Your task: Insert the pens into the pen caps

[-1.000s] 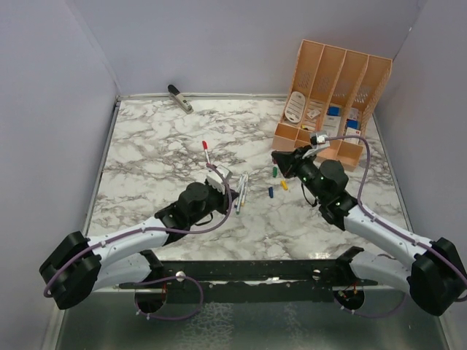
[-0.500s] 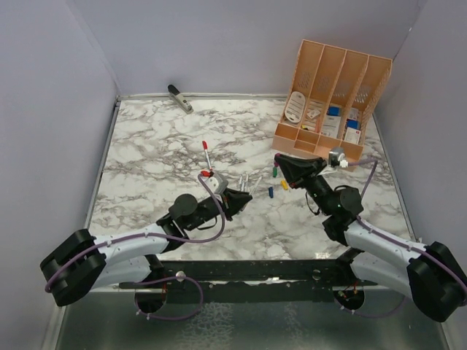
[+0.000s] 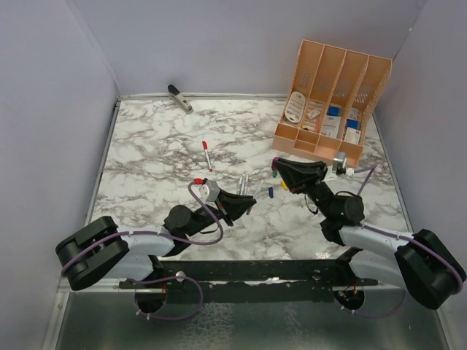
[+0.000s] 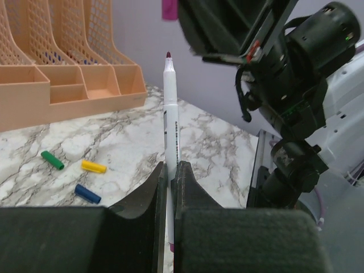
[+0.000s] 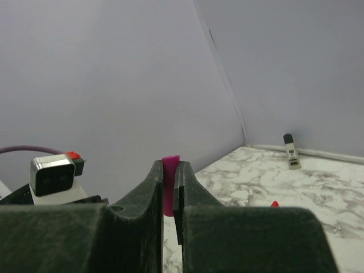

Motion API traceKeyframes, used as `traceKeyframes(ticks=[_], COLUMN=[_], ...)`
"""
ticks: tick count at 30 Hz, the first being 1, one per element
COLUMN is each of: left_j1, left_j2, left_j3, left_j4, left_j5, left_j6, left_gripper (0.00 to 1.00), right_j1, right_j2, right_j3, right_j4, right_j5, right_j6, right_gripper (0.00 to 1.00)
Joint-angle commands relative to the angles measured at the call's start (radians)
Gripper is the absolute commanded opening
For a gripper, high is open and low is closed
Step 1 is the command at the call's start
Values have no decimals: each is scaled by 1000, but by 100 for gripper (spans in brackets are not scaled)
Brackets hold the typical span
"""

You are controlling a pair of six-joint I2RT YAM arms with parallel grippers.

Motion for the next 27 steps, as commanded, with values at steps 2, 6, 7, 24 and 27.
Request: traceKeyframes(ticks=[2,6,7,24,27], left_j1=[-6,-9,-11,-18,-18], left_j2=[67,114,124,182,182], left_j3=[20,31,29,50,51], left_j4=[255,306,314,319,316], left_j5=[59,68,67,17,9], left_j6=[-68,-104,-110,-124,-121], left_gripper=[0,0,0,0,0], right_j1=[1,1,0,1,1], right_j2=[63,95,95,54,32], right_j3=[-12,-11,-9,0,-3], right_j4=[238,302,303,349,348], right_j5=[-59,-60,-60,-71,-72], right_j6=[57,75,77,144,142], right_gripper=[1,1,1,1,1])
